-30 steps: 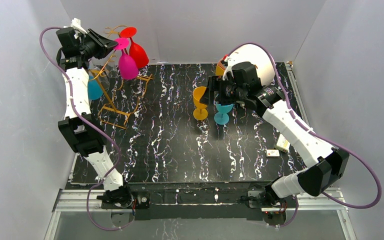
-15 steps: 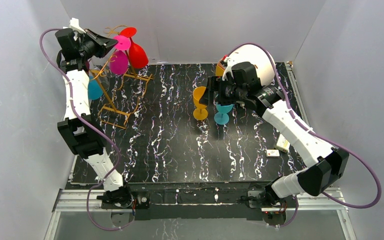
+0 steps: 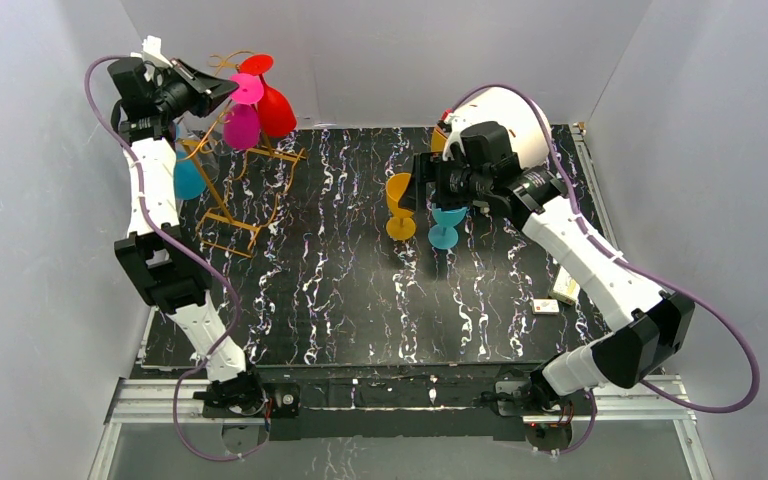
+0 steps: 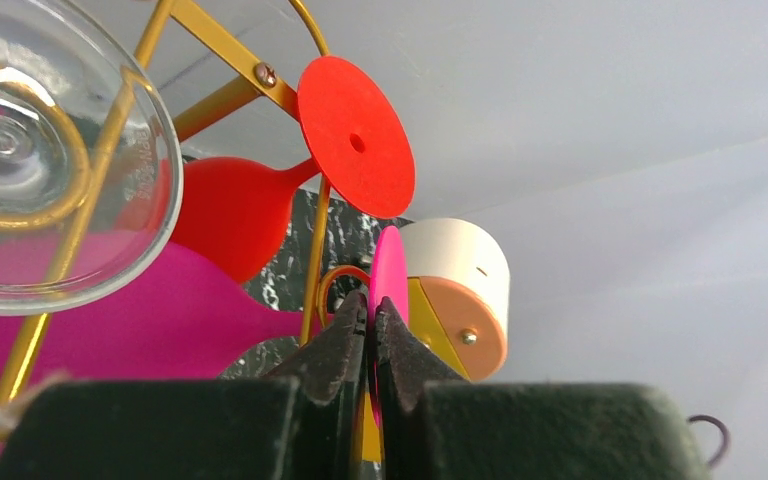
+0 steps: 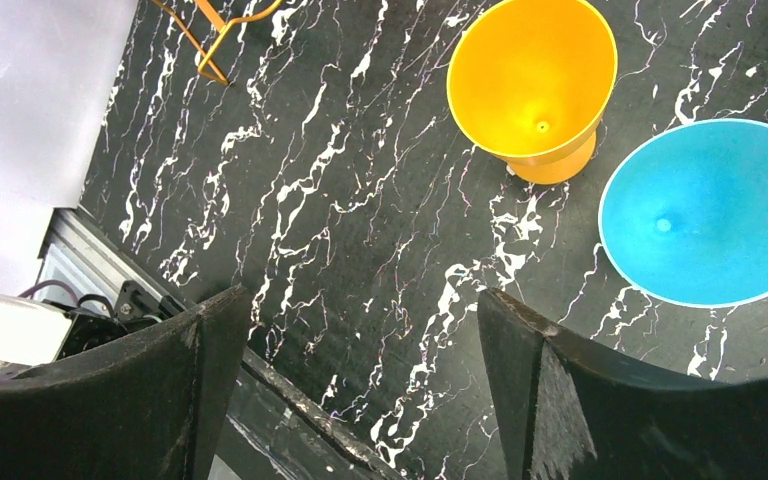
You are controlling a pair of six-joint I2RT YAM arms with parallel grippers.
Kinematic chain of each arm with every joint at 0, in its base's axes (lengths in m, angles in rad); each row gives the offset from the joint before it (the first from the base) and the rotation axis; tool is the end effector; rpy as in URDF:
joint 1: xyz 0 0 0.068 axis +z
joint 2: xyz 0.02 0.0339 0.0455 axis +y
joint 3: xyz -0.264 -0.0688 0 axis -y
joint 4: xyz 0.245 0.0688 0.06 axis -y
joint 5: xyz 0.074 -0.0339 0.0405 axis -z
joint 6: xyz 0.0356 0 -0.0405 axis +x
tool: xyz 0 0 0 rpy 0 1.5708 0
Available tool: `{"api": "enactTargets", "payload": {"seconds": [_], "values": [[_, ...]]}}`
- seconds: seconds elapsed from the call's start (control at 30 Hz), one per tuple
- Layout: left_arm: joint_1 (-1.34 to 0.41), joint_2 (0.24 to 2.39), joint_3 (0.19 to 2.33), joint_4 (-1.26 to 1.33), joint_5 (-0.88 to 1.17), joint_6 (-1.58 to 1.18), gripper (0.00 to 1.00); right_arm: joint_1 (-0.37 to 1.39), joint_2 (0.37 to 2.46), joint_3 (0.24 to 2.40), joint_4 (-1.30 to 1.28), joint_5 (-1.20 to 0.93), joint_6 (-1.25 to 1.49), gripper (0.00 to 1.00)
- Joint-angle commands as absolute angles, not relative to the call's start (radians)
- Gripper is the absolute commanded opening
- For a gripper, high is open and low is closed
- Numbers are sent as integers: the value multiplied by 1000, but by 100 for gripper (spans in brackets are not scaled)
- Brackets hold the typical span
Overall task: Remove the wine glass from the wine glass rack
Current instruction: Pick up the wine glass from the wine rack.
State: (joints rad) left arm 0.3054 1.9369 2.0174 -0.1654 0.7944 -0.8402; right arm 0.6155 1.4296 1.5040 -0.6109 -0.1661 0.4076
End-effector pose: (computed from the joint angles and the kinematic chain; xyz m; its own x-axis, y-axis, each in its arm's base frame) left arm 0.4392 0.1118 0.4311 -0.4020 -0.6739 -0.6199 0.2516 0.5696 -0.7825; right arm 0.2550 0.1875 0.3971 -0.6549 0.0157 -0.7556 -0.4639 0.7809 0.4183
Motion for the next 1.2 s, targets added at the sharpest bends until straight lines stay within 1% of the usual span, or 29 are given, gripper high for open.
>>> {"api": "enactTargets", "payload": {"seconds": [0.0, 0.13, 0.37, 0.6, 0.77, 0.87, 1.0, 1.17], "values": [[314, 1876, 1944, -59, 850, -910, 0, 611, 1443, 1545, -605, -169, 393, 91], [314, 1871, 1924, 10, 856, -977, 0, 611, 1445, 1540, -601, -193, 406, 91], [315, 1861, 1851, 230, 858, -1138, 0, 611, 1437, 1546, -608, -175, 406, 92], [314, 1843, 1861, 177, 851, -1084, 0, 611, 1440, 1531, -595, -179, 408, 92], [316, 1842, 1899, 76, 853, -1008, 0, 611, 1453, 1544, -587, -171, 403, 92], [315, 1848, 1889, 104, 858, -1029, 0, 611, 1449, 1540, -578, -160, 401, 92], [316, 1843, 1851, 260, 879, -1133, 0, 612, 1441, 1527, -568, -154, 401, 93], [316, 1841, 1884, 183, 888, -1068, 0, 611, 1439, 1526, -560, -151, 406, 93]]}}
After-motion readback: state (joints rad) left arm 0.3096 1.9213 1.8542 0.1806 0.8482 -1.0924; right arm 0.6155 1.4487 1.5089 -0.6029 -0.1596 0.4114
